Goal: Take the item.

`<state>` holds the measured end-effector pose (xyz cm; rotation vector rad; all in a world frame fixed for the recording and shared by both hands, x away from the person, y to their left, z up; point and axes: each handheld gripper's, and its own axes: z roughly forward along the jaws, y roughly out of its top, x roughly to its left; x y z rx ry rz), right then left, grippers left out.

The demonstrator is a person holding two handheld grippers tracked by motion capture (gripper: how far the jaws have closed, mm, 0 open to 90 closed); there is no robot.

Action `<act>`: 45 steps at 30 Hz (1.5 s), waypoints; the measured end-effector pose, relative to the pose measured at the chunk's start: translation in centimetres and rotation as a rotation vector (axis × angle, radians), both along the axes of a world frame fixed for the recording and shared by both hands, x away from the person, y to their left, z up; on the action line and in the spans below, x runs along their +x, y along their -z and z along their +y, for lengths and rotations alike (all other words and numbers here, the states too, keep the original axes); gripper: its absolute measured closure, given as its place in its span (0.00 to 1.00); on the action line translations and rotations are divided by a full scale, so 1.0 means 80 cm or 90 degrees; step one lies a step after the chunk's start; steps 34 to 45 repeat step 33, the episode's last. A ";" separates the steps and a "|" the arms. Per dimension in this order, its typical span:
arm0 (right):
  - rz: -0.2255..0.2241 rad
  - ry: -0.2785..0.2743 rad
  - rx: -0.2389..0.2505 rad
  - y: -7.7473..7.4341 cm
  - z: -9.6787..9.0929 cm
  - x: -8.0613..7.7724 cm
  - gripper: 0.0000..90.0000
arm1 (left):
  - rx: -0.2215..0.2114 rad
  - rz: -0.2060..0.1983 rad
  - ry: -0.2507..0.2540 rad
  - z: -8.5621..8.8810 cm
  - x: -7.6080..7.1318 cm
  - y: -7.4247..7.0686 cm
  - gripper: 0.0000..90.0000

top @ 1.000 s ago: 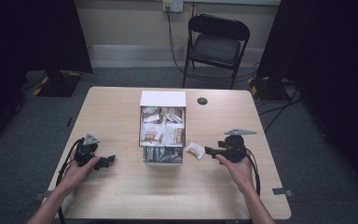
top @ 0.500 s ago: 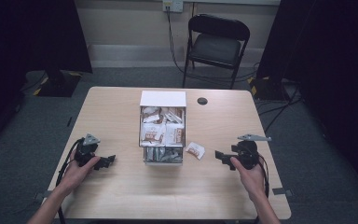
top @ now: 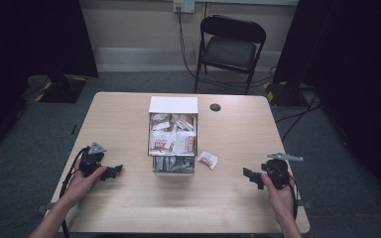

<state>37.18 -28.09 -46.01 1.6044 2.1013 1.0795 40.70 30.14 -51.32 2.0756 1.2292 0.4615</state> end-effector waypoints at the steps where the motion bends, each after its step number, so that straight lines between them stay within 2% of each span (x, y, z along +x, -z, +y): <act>1: 0.004 0.004 -0.005 0.002 -0.004 -0.001 0.18 | 0.000 0.000 0.000 0.000 0.000 0.000 0.00; 4: 0.010 0.021 -0.014 0.008 -0.015 -0.001 0.18 | 0.000 0.000 0.000 0.000 0.000 0.000 0.00; 7: 0.025 0.045 -0.037 0.017 -0.026 -0.001 0.18 | 0.000 0.000 0.000 0.000 0.000 0.000 0.00; 13: 0.053 0.062 -0.077 0.034 -0.036 0.002 0.17 | 0.000 0.000 0.000 0.000 0.000 0.000 0.00; 17: 0.039 0.069 -0.094 0.037 -0.032 0.002 0.17 | 0.000 0.000 0.000 0.000 0.000 0.000 0.00; 21: 0.013 0.080 -0.149 0.043 -0.018 0.000 0.13 | 0.000 0.000 0.000 0.000 0.000 0.000 0.00; 23: -0.004 0.091 -0.148 0.048 -0.014 -0.002 0.09 | 0.001 -0.001 -0.001 0.000 0.000 0.000 0.00; 27: -0.026 0.095 -0.145 0.053 -0.013 -0.004 0.06 | 0.000 0.000 0.000 0.000 0.000 0.000 0.00; 45: -0.025 0.099 -0.145 0.053 -0.013 -0.005 0.06 | -0.001 0.000 -0.001 0.000 0.000 0.000 0.00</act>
